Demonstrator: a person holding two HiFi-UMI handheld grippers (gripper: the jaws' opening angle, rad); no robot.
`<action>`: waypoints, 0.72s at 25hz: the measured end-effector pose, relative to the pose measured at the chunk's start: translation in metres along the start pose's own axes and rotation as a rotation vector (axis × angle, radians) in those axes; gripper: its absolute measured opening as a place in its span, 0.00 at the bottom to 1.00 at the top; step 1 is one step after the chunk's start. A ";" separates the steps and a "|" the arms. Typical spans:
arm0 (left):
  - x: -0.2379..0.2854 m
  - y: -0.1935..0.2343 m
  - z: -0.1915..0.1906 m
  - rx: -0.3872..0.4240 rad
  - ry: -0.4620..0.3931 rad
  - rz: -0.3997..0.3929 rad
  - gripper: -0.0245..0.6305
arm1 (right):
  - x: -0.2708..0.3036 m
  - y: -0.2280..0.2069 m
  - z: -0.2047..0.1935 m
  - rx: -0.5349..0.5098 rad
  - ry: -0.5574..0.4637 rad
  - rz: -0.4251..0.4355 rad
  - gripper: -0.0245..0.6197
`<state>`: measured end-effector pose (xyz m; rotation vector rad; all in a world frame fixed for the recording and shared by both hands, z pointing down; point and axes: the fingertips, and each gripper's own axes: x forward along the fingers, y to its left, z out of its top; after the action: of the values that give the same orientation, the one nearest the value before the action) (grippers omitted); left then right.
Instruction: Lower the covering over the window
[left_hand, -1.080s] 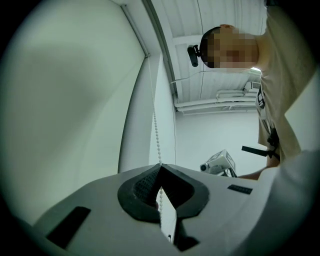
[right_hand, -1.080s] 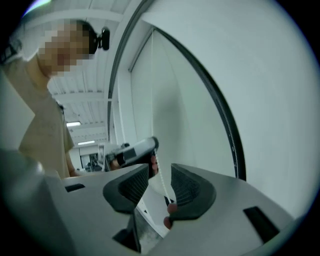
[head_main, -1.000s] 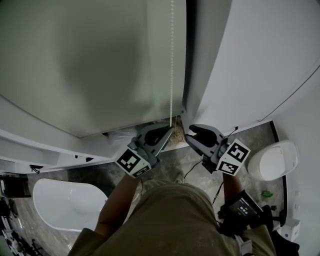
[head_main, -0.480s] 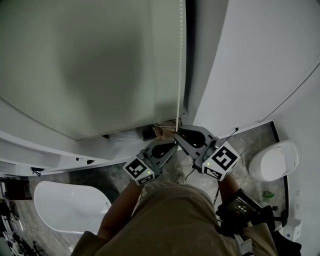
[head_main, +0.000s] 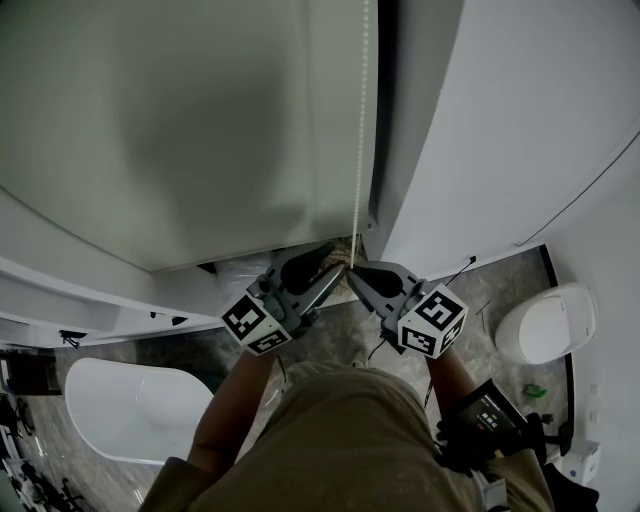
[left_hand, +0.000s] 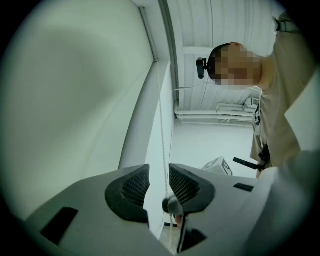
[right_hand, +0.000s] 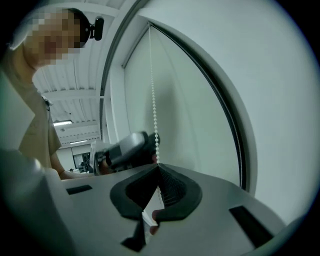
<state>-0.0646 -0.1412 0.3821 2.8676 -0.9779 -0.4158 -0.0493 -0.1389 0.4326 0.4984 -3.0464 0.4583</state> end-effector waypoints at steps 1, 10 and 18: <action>0.007 -0.004 0.007 0.023 0.003 -0.018 0.21 | 0.001 0.001 -0.005 0.007 0.006 0.003 0.05; 0.022 -0.007 0.005 0.112 0.029 0.013 0.07 | -0.006 0.001 -0.004 -0.008 0.014 0.030 0.05; 0.012 -0.016 -0.027 0.112 0.087 0.000 0.07 | -0.037 -0.003 0.054 0.034 -0.192 0.059 0.15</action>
<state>-0.0385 -0.1355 0.4031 2.9563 -1.0173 -0.2415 -0.0124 -0.1458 0.3796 0.4814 -3.2498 0.4927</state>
